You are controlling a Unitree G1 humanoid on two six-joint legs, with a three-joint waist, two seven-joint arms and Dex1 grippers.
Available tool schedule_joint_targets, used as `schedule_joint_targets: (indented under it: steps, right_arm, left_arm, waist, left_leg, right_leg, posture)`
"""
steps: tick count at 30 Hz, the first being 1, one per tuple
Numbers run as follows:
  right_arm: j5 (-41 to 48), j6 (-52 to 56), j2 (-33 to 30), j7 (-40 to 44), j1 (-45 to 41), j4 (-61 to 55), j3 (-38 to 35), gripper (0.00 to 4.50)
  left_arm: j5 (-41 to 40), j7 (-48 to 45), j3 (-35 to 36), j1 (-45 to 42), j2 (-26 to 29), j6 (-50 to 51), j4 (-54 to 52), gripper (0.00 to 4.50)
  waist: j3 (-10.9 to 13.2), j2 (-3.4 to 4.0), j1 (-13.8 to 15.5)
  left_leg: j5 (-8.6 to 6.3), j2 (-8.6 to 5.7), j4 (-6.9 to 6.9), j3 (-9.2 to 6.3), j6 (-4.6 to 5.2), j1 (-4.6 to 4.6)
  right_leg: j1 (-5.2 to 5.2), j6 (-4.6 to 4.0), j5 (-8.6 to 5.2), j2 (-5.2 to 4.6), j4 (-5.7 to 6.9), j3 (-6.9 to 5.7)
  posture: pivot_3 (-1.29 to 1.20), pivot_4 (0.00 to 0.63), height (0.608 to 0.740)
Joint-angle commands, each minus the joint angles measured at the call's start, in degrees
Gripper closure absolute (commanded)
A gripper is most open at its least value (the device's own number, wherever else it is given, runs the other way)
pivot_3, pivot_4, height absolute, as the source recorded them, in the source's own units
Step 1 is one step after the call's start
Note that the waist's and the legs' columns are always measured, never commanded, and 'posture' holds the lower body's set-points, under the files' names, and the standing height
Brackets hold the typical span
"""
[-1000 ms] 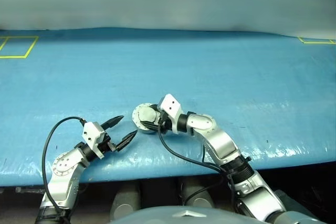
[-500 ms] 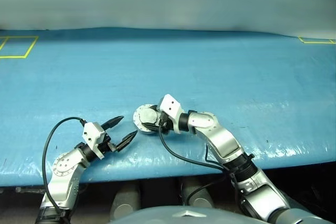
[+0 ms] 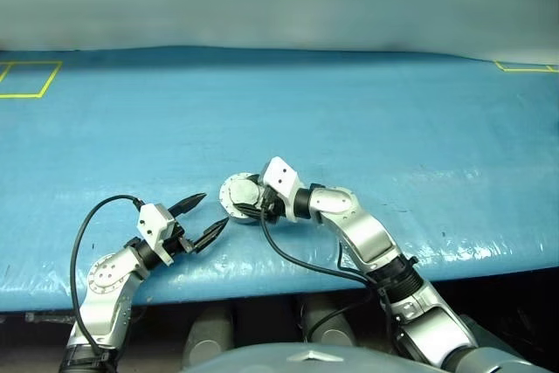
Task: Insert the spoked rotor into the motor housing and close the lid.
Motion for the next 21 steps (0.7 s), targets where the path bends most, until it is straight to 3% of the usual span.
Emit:
schedule_joint_targets:
  steps: [1,13,16,21]
  right_arm:
    - [-1.56,-0.26,-0.62,0.07,0.14,1.78,1.28,1.47]
    - [-1.48,0.92,-0.16,-0.31,0.60,4.07,0.79,1.47]
    - [-1.60,0.90,-0.02,-0.40,0.52,4.06,0.73,1.47]
    - [-1.78,0.99,-0.09,-0.69,0.66,3.78,0.68,1.47]
  left_arm:
    - [-1.60,0.92,0.72,-0.14,-0.69,0.88,-2.65,0.41]
    - [-6.23,2.84,1.13,-1.97,-2.83,6.45,-5.12,0.41]
    - [-5.42,2.41,0.45,-2.57,-2.51,7.09,-4.88,1.01]
    - [-3.38,1.64,-0.55,-2.72,-1.39,7.17,-3.93,2.70]
  waist:
    - [0.00,0.00,-0.04]
    - [-0.09,-0.04,-0.09]
    - [-0.10,-0.03,-0.16]
    - [-0.10,-0.03,-0.19]
  left_leg:
    - [0.00,0.00,0.00,0.00,0.00,0.01]
    - [0.00,0.01,0.03,-0.01,0.00,0.10]
    - [0.00,0.01,0.04,-0.01,0.00,0.11]
    - [0.01,0.01,0.04,-0.01,0.00,0.11]
  right_leg:
    - [0.01,0.00,0.00,0.00,0.00,0.00]
    - [0.09,0.00,0.00,0.02,0.04,0.00]
    - [0.10,0.00,0.00,0.03,0.05,0.00]
    - [0.09,0.00,0.00,0.04,0.05,0.00]
  posture:
    - [0.00,0.150,0.740]
    - [0.00,0.150,0.740]
    - [0.00,0.150,0.740]
    - [0.00,0.150,0.740]
